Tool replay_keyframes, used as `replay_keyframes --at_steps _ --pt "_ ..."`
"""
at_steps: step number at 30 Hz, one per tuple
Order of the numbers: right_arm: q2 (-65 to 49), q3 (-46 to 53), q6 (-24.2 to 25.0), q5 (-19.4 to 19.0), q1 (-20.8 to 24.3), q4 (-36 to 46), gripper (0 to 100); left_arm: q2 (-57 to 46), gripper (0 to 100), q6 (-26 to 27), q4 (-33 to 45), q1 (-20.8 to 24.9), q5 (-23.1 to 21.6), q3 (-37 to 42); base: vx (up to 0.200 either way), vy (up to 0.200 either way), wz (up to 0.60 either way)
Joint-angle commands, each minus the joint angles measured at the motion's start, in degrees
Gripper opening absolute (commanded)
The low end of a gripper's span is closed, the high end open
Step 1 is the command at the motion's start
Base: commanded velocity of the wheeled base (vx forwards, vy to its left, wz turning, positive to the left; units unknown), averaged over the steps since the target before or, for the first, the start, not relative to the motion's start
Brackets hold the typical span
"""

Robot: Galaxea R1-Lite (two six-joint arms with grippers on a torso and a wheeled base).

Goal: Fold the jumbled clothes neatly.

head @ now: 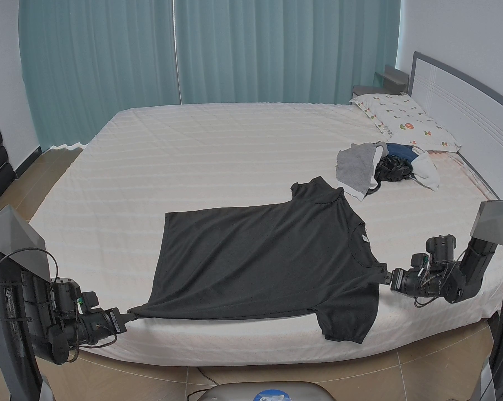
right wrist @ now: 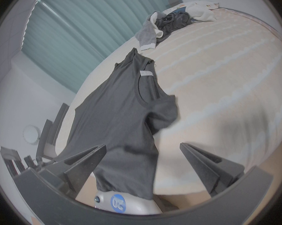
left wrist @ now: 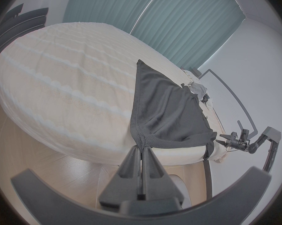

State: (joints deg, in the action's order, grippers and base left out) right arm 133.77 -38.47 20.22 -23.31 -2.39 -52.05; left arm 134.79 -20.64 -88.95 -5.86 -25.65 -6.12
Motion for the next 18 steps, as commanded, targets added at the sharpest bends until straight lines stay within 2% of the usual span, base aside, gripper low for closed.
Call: replay_keyframes --at_steps 1,11,14,18 --pt "0.00 6.83 -3.17 -1.83 -0.34 -2.44 100 -0.06 0 -0.02 -0.78 -0.02 0.07 -0.03 0.000 0.000 0.00" --pt "0.88 6.83 -3.79 0.19 4.15 -2.61 100 -0.14 0 0.07 -0.78 -0.02 0.07 -0.03 0.000 0.000 0.00" --pt "2.20 5.43 -3.96 1.86 4.67 -2.61 100 -0.14 0 0.07 -0.78 -0.02 0.07 -0.03 0.000 0.000 0.00" --pt "2.46 5.08 -3.88 2.04 5.47 -2.61 100 -0.14 0 -0.02 -0.78 -0.02 0.07 0.06 0.000 0.000 0.00"
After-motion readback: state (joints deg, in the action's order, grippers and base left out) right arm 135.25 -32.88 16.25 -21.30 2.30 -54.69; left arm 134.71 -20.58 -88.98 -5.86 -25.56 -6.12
